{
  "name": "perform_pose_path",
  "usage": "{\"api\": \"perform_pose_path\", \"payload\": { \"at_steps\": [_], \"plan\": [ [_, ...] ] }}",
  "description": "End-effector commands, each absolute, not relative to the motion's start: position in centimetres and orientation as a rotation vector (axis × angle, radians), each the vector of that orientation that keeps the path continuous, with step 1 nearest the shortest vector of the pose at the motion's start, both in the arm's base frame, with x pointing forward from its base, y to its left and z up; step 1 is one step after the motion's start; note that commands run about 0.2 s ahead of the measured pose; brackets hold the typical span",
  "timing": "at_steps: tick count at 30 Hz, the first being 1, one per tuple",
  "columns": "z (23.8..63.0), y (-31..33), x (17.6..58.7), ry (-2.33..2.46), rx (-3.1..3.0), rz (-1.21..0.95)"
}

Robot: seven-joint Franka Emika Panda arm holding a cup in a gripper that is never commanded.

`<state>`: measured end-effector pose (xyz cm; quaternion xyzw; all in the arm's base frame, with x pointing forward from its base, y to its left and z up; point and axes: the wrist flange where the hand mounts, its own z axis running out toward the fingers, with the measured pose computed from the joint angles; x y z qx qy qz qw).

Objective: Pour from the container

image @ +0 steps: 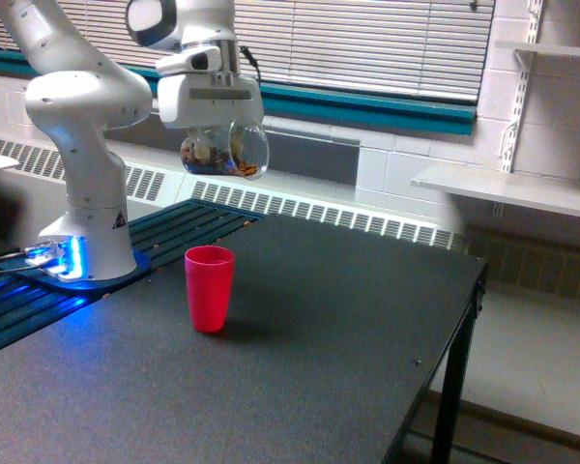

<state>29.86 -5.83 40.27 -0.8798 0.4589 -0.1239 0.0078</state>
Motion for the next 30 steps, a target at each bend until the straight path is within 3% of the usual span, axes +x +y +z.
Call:
{"api": "perform_pose_path", "payload": {
  "at_steps": [1, 19, 30],
  "plan": [
    [38.5, -6.0, 28.8, 1.474, -2.73, -0.318],
    [37.9, -0.3, 28.4, 1.316, -2.821, -0.304],
    [37.2, -3.6, 28.0, 1.455, -2.77, -0.249]
  ]
}}
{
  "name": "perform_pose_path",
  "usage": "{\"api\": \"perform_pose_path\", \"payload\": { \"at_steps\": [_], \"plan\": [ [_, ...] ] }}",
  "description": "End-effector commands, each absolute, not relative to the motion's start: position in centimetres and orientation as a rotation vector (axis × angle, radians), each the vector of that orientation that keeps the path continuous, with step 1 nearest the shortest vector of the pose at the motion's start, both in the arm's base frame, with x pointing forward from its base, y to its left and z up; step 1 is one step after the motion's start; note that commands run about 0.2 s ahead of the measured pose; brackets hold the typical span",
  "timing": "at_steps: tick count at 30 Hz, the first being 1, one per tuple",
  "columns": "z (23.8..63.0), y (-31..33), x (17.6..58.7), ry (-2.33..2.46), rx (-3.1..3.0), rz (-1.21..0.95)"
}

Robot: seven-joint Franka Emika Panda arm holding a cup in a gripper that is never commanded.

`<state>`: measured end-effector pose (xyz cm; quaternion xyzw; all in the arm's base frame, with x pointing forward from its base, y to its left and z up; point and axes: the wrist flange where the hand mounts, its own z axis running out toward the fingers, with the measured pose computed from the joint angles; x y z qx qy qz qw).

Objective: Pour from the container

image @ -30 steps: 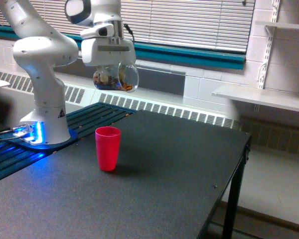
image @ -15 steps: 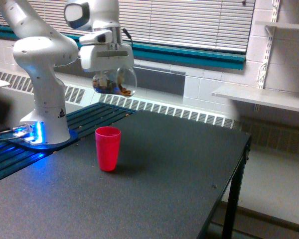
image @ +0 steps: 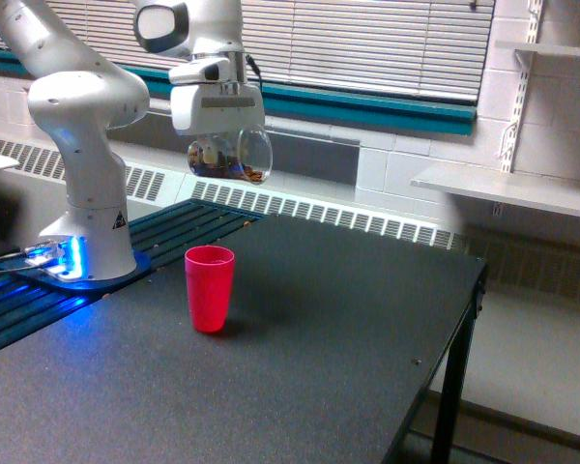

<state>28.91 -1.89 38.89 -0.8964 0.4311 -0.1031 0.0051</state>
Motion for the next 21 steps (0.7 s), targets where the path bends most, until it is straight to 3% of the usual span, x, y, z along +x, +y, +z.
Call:
{"api": "perform_pose_path", "payload": {
  "at_steps": [1, 21],
  "plan": [
    [37.2, -4.5, 27.8, 1.46, -2.763, -0.241],
    [35.7, -7.1, 27.0, 1.552, -2.693, -0.102]
  ]
}}
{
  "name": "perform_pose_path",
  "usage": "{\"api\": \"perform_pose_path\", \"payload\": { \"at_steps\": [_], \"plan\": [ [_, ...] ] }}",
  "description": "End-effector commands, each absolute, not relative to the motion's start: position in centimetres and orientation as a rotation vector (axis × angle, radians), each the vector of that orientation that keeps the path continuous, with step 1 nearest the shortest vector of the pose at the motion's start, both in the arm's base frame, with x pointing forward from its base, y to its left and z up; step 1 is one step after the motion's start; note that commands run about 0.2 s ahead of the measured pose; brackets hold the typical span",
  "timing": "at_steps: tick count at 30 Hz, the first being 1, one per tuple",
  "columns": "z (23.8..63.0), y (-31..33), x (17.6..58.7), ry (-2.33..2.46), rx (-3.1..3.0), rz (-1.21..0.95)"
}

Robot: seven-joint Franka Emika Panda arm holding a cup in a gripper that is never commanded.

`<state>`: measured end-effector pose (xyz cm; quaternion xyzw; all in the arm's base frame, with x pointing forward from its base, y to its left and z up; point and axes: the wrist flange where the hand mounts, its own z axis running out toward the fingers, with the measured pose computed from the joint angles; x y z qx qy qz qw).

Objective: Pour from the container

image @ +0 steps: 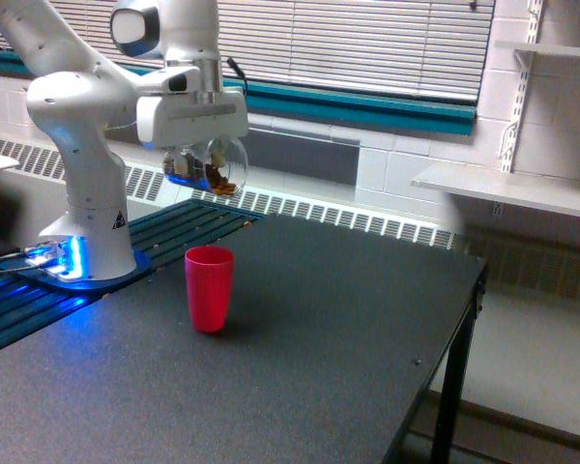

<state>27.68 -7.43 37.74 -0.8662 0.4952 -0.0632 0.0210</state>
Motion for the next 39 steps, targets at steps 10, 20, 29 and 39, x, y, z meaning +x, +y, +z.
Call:
{"api": "perform_pose_path", "payload": {
  "at_steps": [10, 20, 29, 39],
  "plan": [
    [34.8, -6.9, 26.8, 1.503, -2.717, -0.023],
    [34.5, -4.1, 26.9, 1.465, -2.727, 0.06],
    [33.6, -4.6, 26.8, 1.493, -2.734, 0.106],
    [33.0, -5.4, 26.7, 1.546, -2.726, 0.117]
  ]
}}
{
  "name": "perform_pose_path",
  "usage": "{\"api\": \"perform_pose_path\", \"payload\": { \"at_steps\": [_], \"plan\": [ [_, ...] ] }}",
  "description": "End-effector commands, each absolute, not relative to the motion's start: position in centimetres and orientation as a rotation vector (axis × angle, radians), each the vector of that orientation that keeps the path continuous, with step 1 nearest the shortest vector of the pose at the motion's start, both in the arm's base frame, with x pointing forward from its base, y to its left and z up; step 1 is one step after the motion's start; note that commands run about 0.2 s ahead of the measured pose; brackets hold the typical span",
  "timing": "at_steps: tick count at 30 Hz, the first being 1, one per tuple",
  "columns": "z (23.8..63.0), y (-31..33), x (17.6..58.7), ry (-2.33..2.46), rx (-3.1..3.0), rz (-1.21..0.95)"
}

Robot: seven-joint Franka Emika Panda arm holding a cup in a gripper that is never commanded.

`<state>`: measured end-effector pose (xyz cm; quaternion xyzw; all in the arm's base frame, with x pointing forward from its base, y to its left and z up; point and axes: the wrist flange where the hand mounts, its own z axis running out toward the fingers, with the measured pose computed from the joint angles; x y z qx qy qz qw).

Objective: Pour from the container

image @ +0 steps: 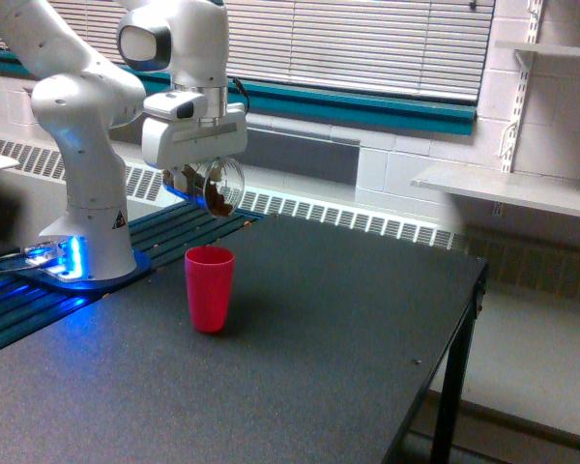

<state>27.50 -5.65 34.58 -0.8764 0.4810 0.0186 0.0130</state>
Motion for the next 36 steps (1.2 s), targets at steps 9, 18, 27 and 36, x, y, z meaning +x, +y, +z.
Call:
{"api": "perform_pose_path", "payload": {
  "at_steps": [9, 18, 27, 36],
  "plan": [
    [32.3, -7.3, 26.0, 1.545, -2.714, 0.168],
    [32.3, -6.8, 25.9, 1.518, -2.721, 0.197],
    [32.2, -6.7, 25.7, 1.458, -2.727, 0.235],
    [32.0, -6.6, 25.6, 1.425, -2.734, 0.266]
  ]
}}
